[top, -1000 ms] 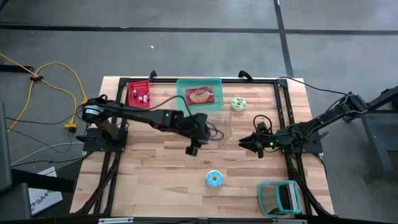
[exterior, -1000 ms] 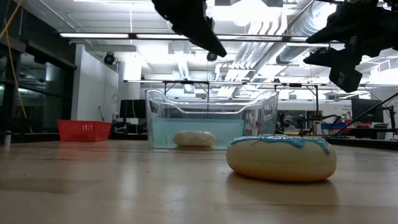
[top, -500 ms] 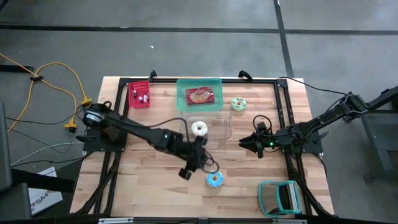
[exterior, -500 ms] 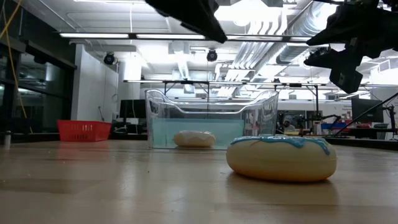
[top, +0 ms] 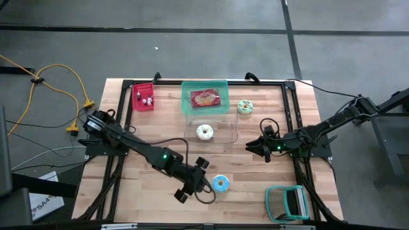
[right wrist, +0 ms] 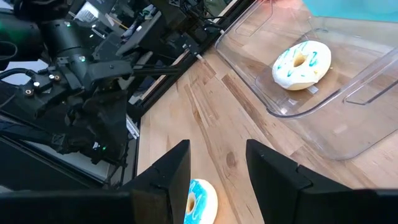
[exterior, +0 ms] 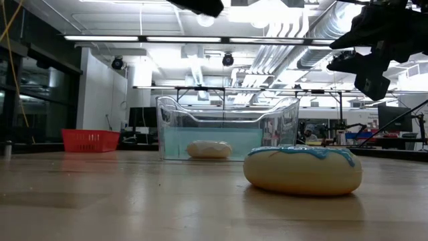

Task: Pick & Place Food Item
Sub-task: Put the blue donut into the transparent bin

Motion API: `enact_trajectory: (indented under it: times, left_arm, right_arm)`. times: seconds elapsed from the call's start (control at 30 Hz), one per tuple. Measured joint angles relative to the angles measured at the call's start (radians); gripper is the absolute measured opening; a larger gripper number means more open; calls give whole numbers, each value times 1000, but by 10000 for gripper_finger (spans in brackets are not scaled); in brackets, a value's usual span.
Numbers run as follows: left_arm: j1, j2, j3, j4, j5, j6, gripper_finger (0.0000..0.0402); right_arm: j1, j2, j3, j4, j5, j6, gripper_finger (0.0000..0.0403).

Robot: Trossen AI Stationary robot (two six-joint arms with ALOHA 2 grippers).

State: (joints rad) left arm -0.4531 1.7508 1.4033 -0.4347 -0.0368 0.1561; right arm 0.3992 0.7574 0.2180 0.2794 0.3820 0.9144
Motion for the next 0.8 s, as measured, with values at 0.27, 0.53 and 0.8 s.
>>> enact_trajectory:
  times: [0.27, 0.53, 0.8]
  left_arm:
    - [-12, 0, 0, -2, -1, -7, 181]
    - [-1, 0, 0, -5, 22, -43, 181]
    - [17, 0, 0, -7, 22, -41, 181]
  right_arm:
    - [0, 0, 0, 0, 0, 0, 144]
    - [0, 0, 0, 0, 0, 0, 144]
    - [0, 0, 0, 0, 0, 0, 144]
